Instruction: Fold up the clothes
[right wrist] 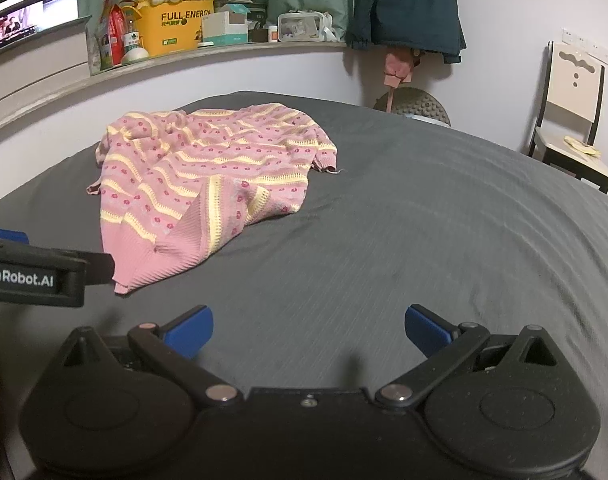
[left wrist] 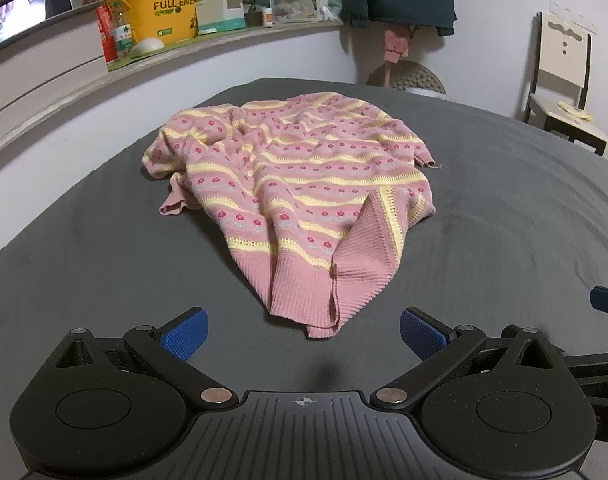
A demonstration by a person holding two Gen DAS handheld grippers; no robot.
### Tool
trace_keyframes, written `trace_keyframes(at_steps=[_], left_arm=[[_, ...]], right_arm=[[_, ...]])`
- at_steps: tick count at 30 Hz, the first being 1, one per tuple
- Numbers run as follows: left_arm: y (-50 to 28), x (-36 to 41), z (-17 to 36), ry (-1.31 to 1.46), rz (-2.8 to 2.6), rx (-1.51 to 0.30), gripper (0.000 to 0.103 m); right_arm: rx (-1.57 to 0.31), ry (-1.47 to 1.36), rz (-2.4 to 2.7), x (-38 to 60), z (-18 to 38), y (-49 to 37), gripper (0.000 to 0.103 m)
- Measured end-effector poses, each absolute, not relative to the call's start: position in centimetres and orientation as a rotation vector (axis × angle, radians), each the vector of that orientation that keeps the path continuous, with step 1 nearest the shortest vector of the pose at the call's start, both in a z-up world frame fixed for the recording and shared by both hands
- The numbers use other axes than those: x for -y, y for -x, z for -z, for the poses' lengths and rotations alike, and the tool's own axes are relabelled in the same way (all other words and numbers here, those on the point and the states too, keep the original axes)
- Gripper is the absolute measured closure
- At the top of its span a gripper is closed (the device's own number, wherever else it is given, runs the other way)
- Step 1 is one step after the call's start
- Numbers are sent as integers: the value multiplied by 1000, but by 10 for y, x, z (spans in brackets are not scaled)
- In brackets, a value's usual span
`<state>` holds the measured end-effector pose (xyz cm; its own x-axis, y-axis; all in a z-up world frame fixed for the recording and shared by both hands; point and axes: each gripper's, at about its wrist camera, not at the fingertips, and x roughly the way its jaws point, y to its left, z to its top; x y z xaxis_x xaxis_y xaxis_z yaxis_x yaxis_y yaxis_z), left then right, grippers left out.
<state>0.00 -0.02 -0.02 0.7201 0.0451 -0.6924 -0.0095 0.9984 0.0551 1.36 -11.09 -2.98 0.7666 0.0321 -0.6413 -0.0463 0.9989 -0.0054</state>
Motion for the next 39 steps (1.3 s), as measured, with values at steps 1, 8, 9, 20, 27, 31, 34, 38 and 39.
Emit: trace_keyframes(at_steps=[1,8,9,20,27,31,34,38,39], left_arm=[[0,0,0,-50,-29,-767,0],[0,1,2,-56,-24,-769,0],[0,2,2,-57,-23,-770,0],[0,1,3,-60,-24,-773,0],[1,0,4,-56,-29,-782,0],[1,-1,4,-58,-31,-785,0],[0,-1,5,-59,-32,-785,0],[0,-1,5,-61,-32,-786,0],[-1,-1,5,-61,-32,-786,0]], right_arm=[[-700,23,-42,111,29,-14,0],[-695,17,-40,111,33,-13,0],[-696,17,-39,112,33,-12,0],[-708,27,-38,108,35,-14,0],[-717,24,-33,107,37,-14,0],[-720,23,-33,106,38,-13,0],[-721,25,-34,106,38,-13,0],[-720,26,-36,106,38,-13,0],[-721,26,-35,106,38,-13,0]])
